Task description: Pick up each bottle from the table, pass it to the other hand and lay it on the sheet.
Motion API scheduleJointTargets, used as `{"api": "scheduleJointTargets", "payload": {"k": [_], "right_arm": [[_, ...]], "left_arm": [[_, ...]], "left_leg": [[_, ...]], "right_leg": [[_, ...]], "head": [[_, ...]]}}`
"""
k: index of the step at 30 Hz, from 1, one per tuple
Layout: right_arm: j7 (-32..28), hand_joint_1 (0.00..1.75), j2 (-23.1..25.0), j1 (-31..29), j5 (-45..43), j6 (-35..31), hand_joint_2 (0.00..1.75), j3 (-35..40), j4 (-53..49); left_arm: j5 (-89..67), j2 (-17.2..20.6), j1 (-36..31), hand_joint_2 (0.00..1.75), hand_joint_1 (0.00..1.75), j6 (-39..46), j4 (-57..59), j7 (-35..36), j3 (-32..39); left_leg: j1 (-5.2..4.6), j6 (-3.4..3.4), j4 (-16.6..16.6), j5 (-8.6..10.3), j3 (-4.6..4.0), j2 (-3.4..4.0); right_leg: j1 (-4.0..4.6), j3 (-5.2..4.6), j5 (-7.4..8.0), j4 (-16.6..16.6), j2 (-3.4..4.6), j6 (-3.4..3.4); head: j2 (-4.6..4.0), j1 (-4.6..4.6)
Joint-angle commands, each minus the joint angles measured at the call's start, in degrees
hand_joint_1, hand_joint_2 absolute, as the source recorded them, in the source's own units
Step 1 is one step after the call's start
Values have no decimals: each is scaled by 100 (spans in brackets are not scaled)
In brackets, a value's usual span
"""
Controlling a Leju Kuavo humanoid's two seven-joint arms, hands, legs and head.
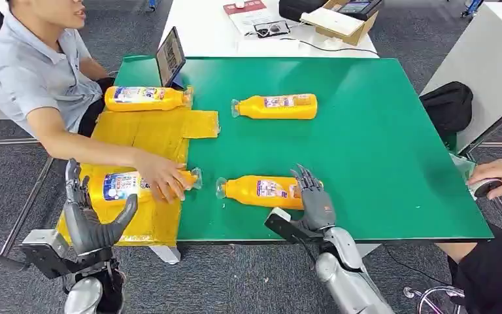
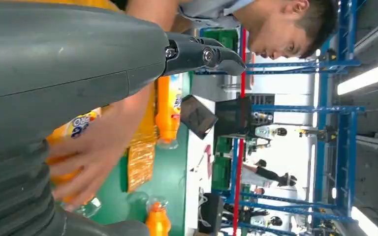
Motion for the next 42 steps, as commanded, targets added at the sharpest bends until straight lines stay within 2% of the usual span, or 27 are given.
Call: {"api": "scheduleJointTargets", "payload": {"k": [1, 5, 12, 19, 30, 33, 35, 36, 37, 38, 39, 42], "right_arm": [[139, 0, -153, -553, 194, -17, 175, 294, 1058], [421, 0, -210, -961, 726, -230, 175, 498, 1584], [676, 0, -177, -1443, 946, 103, 175, 632, 2123], [1150, 0, -96, -2139, 1286, 821, 175, 917, 2948], [1164, 0, -70, -2184, 1284, 869, 175, 927, 3008], [1140, 0, -32, -2285, 1218, 1196, 175, 930, 3131], [1013, 0, -13, -2401, 1070, 1686, 175, 915, 3284], [910, 63, -24, -2406, 993, 1792, 175, 896, 3312], [890, 140, -22, -2396, 979, 1803, 175, 893, 3323], [863, 169, -10, -2395, 972, 1845, 175, 912, 3355], [815, 175, 7, -2395, 926, 1897, 175, 905, 3380], [821, 175, 48, -2392, 922, 1992, 175, 944, 3430]], "left_arm": [[0, 35, -254, 175, 0, 77, 315, 54, -141], [44, 35, -406, 175, 0, 103, 542, 150, -201], [2, 98, -595, 175, 0, 27, 770, 278, -301], [169, 127, -741, 175, 0, -170, 943, 490, -309], [173, 130, -740, 175, 0, -176, 964, 494, -301], [192, 141, -784, 175, 0, -217, 1012, 506, -303], [210, 152, -859, 175, 0, -260, 1113, 511, -319], [214, 148, -900, 175, 0, -267, 1186, 511, -327], [219, 141, -911, 175, 0, -273, 1206, 512, -334], [242, 144, -932, 175, 0, -297, 1252, 516, -338], [256, 150, -948, 175, 0, -311, 1281, 515, -342], [266, 160, -948, 175, 0, -317, 1283, 513, -340]], "left_leg": [[3, -5, -3, -3, 14, 5], [2, -8, -3, -4, 21, 7], [1, -8, -2, -5, 20, 6], [-1, -5, 0, -1, 15, 11], [3, -11, -1, -7, 38, 6], [2, -7, -2, -1, 28, 1], [4, -13, 3, -7, 37, 6], [0, -7, 0, 0, 26, 2], [2, -10, 0, -1, 32, 1], [1, -8, -2, 1, 32, -3], [4, -11, -3, -1, 42, -2], [1, -7, -4, 2, 49, -2]], "right_leg": [[3, 13, -2, -3, 5, -8], [3, 19, -2, -3, 7, -12], [3, 18, -3, -2, 6, -13], [1, 11, 0, 0, 10, -8], [5, 36, -7, -1, 6, -17], [4, 27, -2, -2, 1, -12], [6, 33, -7, 4, 6, -20], [2, 25, -1, 0, 2, -11], [4, 30, -3, 0, 1, -16], [3, 32, -1, -4, -4, -12], [6, 41, -3, -5, -2, -17], [3, 46, 0, -5, -3, -11]], "head": [[0, -2], [0, -2], [0, -2], [0, 0], [0, -2], [0, -2], [0, 0], [0, -2], [0, -2], [0, 0], [0, -2], [0, -2]]}}
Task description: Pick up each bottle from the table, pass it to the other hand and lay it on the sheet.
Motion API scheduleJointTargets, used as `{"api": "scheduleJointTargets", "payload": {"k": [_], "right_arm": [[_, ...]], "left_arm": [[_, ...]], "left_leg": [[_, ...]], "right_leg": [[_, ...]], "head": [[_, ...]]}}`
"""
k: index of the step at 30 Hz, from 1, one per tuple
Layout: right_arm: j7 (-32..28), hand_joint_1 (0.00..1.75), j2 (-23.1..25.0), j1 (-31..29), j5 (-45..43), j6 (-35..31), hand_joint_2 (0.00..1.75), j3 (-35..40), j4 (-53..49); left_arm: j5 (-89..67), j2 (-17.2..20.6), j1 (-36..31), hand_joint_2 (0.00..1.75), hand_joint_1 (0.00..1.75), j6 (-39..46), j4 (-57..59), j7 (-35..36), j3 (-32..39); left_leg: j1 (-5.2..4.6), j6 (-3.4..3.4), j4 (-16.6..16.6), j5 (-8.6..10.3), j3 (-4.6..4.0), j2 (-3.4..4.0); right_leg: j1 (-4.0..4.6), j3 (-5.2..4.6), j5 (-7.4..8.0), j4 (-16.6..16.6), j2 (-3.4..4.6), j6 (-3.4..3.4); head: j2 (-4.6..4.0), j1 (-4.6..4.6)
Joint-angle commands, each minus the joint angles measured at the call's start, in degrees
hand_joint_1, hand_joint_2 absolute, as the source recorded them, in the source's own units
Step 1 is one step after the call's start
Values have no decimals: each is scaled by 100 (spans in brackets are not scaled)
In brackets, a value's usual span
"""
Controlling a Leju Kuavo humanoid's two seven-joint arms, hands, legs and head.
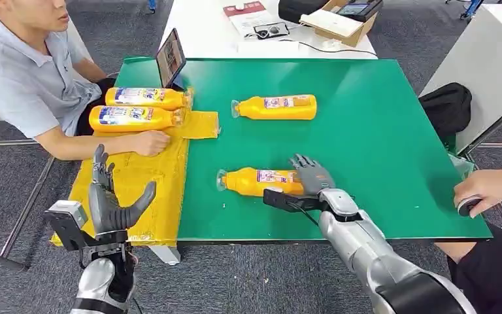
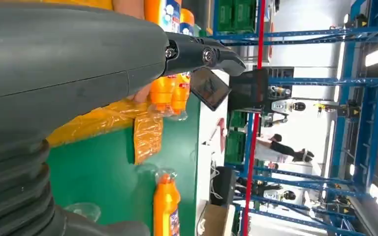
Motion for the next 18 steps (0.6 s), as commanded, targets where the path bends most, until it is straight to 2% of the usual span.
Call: {"api": "scheduleJointTargets", "payload": {"k": [1, 3, 7, 9, 13, 17, 18], "right_arm": [[-99, 175, 93, -162, -106, 318, 175, 194, 761], [-118, 175, 36, -224, -89, 777, 175, 366, 867], [-214, 175, 59, -122, -204, 821, 175, 346, 811], [-220, 175, 43, -88, -301, 1081, 175, 394, 823], [-441, 175, 33, 52, -637, 987, 175, 182, 712], [-808, 175, 93, 186, -1180, 608, 175, -103, 436], [-1144, 175, 119, 262, -1532, 795, 175, -238, 301]], "left_arm": [[66, 141, -285, 175, 0, -62, 550, 26, -106], [72, 148, -290, 175, 0, -85, 579, 19, -143], [85, 145, -174, 175, 0, -104, 501, 9, -148], [121, 179, -115, 175, 0, -230, 488, 40, -177], [173, 200, -75, 175, 0, -375, 507, 36, -209], [194, 203, 5, 175, 0, -488, 396, 29, -211], [229, 204, 21, 175, 0, -563, 391, 37, -213]], "left_leg": [[8, -10, -4, 0, 15, -7], [8, -11, -6, 0, 21, -4], [9, -10, -8, 0, 34, -12], [10, -10, -11, -1, 41, -12], [12, -12, -14, -2, 49, -14], [13, -13, -15, -1, 51, -8], [11, -10, -11, -2, 48, -7]], "right_leg": [[8, 18, -2, -4, -6, -15], [9, 22, 0, -8, -3, -15], [9, 37, -3, -12, -11, -14], [9, 44, -3, -14, -11, -14], [13, 54, -4, -20, -13, -16], [14, 51, -1, -19, -6, -18], [11, 47, -1, -16, -5, -13]], "head": [[0, 0], [0, -2], [0, 0], [0, -2], [0, -2], [0, -2], [0, 0]]}}
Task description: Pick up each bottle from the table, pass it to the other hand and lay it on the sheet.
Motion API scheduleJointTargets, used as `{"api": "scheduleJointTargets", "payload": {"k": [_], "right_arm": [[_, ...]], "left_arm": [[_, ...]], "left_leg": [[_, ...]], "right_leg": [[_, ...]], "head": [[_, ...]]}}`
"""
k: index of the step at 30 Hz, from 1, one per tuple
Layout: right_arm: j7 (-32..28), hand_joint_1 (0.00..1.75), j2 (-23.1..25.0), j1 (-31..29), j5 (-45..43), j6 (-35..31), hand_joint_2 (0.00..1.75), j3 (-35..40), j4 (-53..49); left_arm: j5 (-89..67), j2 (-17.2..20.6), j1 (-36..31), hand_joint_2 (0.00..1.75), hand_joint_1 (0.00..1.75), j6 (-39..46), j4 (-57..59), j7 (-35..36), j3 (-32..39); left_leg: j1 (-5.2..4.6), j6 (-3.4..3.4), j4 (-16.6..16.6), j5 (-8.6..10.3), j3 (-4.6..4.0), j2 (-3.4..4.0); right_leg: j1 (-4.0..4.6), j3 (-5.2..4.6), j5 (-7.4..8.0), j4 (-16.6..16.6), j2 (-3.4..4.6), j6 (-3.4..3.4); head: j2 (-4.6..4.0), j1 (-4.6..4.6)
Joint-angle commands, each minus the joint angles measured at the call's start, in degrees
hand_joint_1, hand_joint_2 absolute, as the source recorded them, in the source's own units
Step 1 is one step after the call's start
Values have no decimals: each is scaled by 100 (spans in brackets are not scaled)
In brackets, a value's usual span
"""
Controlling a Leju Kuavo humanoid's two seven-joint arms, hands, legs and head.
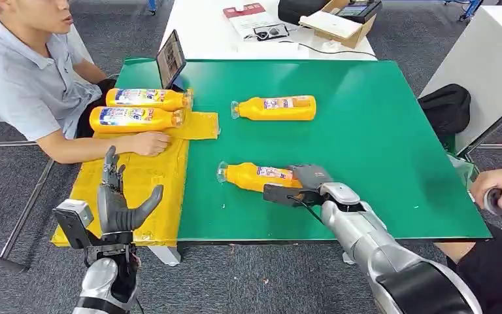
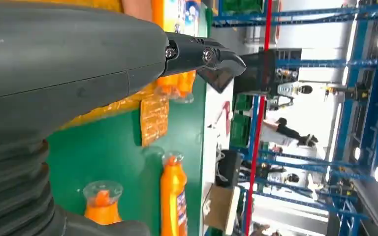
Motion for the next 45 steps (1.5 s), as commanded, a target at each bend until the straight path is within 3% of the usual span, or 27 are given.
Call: {"api": "scheduleJointTargets", "payload": {"k": [1, 2, 3, 9, 14, 20, 24, 26, 36, 39, 45], "right_arm": [[-1008, 175, 102, 594, -1242, 319, 175, -564, -60], [-1523, 175, 143, 755, -1959, 947, 175, -928, -272], [-1711, 175, 165, 945, -2280, 930, 175, -958, -619], [-1655, 175, 487, 1676, -3563, 178, 175, -1147, -2751], [-1658, 175, 710, 2224, -4088, -385, 175, -1370, -3895], [-1658, 175, 725, 2354, -4055, -469, 175, -1237, -4063], [-1849, 175, 664, 2392, -3465, -501, 175, -534, -4045], [-1916, 175, 715, 2352, -3228, -556, 175, -229, -3978], [-2064, 175, 762, 2140, -2381, -987, 175, 762, -3253], [-2276, 175, 669, 2071, -2282, -995, 175, 1116, -3188], [-2255, 175, 698, 1903, -1918, -1301, 175, 1509, -3028]], "left_arm": [[100, 166, 3, 175, 0, -265, 221, 26, -150], [137, 198, -30, 175, 0, -411, 309, 13, -231], [116, 253, -32, 175, 0, -592, 376, -11, -356], [-147, 200, 256, 175, 0, -762, 224, 20, -570], [132, 84, 373, 175, 0, -793, 175, 263, -554], [56, 153, 407, 175, 0, -920, 225, 249, -711], [-505, 370, 422, 175, 0, -1357, 257, 111, -1265], [-251, 305, 349, 175, 0, -1738, 299, 126, -1347], [255, 137, 27, 175, 0, -1921, 188, 202, -1404], [1247, 118, -216, 175, 0, -2610, 471, 620, -1440], [1345, 125, -362, 175, 0, -2280, 616, 776, -1503]], "left_leg": [[10, -11, -13, 2, 20, -6], [7, -7, -8, 0, 16, 1], [11, -12, -14, 2, 21, -1], [4, -10, -7, -4, 5, 16], [5, -8, 1, -9, -25, 6], [6, -10, 2, -13, -29, -1], [0, -7, -5, -3, -48, -4], [2, -8, -3, -6, -47, 3], [8, -9, 0, -9, -41, 8], [7, -7, -1, -5, -49, -1], [6, -9, 0, -6, -47, 2]], "right_leg": [[11, 24, 1, -17, -7, -15], [7, 18, 0, -10, -4, -10], [11, 24, 1, -16, -7, -17], [5, 5, -3, -2, 8, -15], [5, -20, -8, 5, 4, -13], [6, -18, -13, 4, 1, -15], [0, -39, -4, -1, -1, -10], [2, -39, -5, 1, 6, -12], [8, -33, -6, 1, 10, -15], [7, -38, -4, -2, 1, -11], [6, -38, -5, 1, 4, -14]], "head": [[0, 2], [0, 2], [0, 0], [0, 0], [0, -2], [0, -2], [0, 2], [0, 2], [0, -2], [0, 2], [0, -2]]}}
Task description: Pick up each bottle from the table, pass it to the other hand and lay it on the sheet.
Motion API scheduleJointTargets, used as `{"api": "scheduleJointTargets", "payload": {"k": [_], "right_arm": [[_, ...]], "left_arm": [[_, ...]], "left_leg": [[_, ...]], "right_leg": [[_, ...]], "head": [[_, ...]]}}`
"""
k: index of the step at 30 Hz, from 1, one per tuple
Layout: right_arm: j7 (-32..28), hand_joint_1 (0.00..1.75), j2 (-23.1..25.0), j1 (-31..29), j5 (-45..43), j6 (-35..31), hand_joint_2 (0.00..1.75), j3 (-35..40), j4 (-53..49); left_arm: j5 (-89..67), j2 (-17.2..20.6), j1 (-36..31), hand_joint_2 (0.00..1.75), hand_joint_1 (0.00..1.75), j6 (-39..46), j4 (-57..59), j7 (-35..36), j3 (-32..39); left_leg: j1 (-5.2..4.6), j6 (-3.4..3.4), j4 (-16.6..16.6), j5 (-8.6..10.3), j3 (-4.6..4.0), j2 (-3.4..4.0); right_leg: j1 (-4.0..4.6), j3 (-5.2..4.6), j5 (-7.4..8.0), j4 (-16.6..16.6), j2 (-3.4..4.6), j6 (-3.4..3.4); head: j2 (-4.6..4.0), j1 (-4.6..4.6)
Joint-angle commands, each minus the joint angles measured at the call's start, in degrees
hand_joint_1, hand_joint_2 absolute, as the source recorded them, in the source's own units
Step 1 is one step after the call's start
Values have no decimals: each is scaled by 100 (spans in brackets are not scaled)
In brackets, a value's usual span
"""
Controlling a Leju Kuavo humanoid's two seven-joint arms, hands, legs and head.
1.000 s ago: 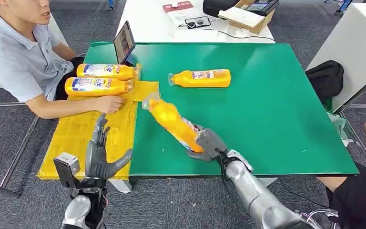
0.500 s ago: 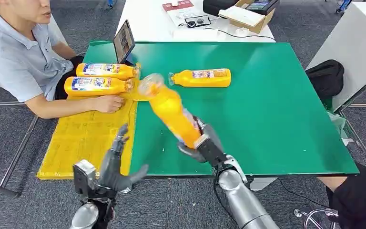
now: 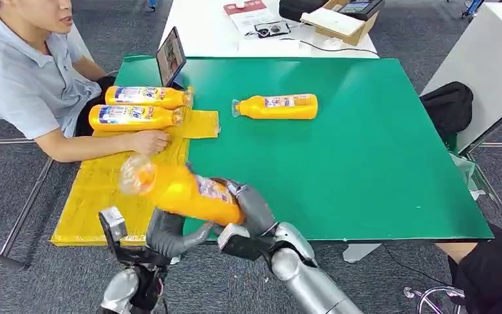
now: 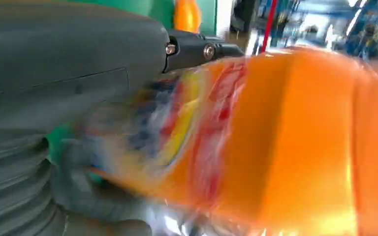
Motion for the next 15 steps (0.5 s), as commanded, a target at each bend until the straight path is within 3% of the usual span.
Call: {"api": "scheduleJointTargets", "payload": {"k": [1, 9, 10, 15], "right_arm": [[11, 175, -39, -412, 323, -203, 175, 912, 650], [68, 175, 35, -482, 231, -185, 175, 1237, 791], [85, 175, 35, -488, 174, -195, 175, 1239, 822], [84, 175, 27, -490, 168, -197, 175, 1238, 828]], "left_arm": [[55, 21, -504, 175, 0, 273, 568, 278, -257], [-57, 19, -570, 175, 5, 517, 712, 259, -352], [-41, 37, -553, 175, 175, 482, 670, 211, -361], [-38, 46, -543, 175, 175, 478, 658, 207, -357]], "left_leg": [[5, -10, -1, -7, 24, 2], [7, -9, -2, -5, 17, 1], [9, -12, -2, -10, 27, 2], [9, -11, 0, -8, 20, -4]], "right_leg": [[6, 22, -7, 0, 3, -15], [8, 17, -4, -4, 1, -13], [10, 27, -9, -3, 3, -17], [10, 21, -9, -1, -4, -16]], "head": [[0, -2], [0, -2], [0, -2], [0, -2]]}}
